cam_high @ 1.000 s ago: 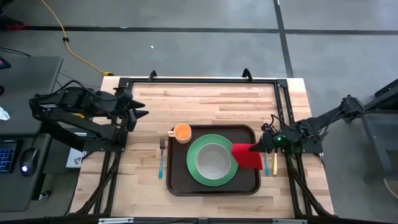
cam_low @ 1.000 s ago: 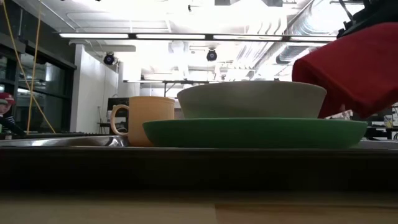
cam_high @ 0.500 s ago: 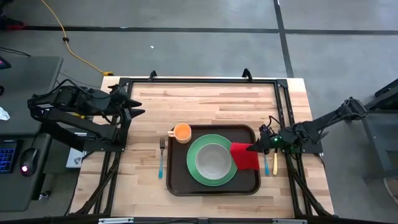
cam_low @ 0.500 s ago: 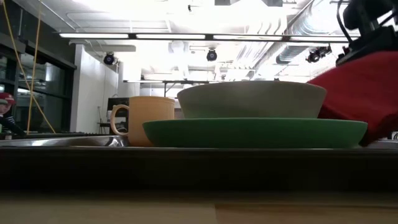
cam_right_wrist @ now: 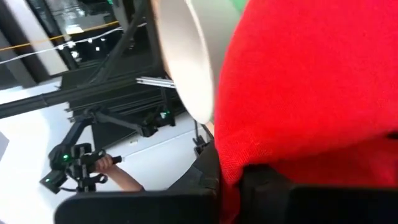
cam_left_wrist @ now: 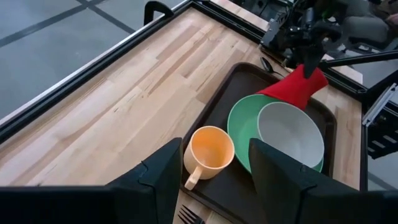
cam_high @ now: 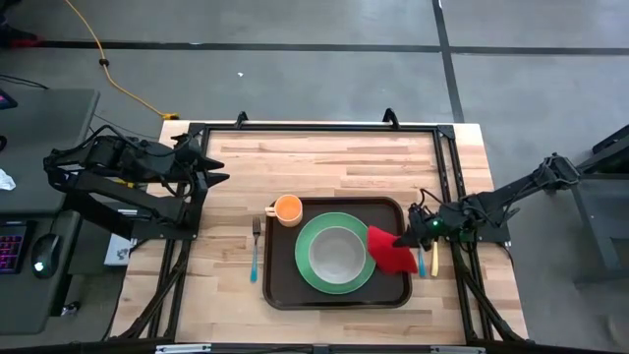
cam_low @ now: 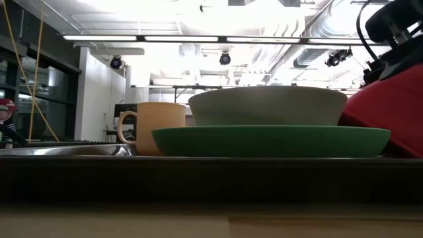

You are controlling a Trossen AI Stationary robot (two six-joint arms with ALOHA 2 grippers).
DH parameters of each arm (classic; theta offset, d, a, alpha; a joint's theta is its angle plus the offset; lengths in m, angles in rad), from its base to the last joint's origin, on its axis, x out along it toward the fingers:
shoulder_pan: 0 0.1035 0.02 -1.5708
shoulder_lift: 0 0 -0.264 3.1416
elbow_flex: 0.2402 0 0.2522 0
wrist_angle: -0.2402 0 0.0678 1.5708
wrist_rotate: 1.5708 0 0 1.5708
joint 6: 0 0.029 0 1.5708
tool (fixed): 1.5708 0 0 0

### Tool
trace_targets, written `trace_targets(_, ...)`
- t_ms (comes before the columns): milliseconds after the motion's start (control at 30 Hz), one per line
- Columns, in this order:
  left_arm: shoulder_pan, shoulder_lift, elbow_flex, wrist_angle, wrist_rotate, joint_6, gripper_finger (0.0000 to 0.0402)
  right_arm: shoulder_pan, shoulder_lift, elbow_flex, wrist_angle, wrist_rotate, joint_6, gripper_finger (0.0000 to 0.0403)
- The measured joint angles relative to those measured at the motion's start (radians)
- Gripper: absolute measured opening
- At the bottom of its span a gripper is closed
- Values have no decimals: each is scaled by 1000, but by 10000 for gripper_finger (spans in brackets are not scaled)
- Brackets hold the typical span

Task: Set up tray
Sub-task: Put the red table napkin beside the plate on the brown serving tray

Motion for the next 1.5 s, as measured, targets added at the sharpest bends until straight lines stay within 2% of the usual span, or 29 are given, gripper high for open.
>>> trace_targets(633, 0, 0, 0, 0, 7, 0, 211, 0, 0, 0, -101, -99, 117, 0)
trace_targets(800, 0, 0, 0, 0, 37, -1, 211, 0, 0, 0, -115, -112, 127, 0)
trace_targets(1133, 0, 0, 0, 0, 39, 5, 211, -1, 0, 1, -203, -199, 180, 0)
trace_targets(1267, 0, 0, 0, -13, 39, 8, 211, -1, 2, 3, -241, -266, 213, 0)
trace_targets(1500, 0, -2, 0, -22, 56, 8, 211, -18, 15, 3, -235, -262, 215, 0)
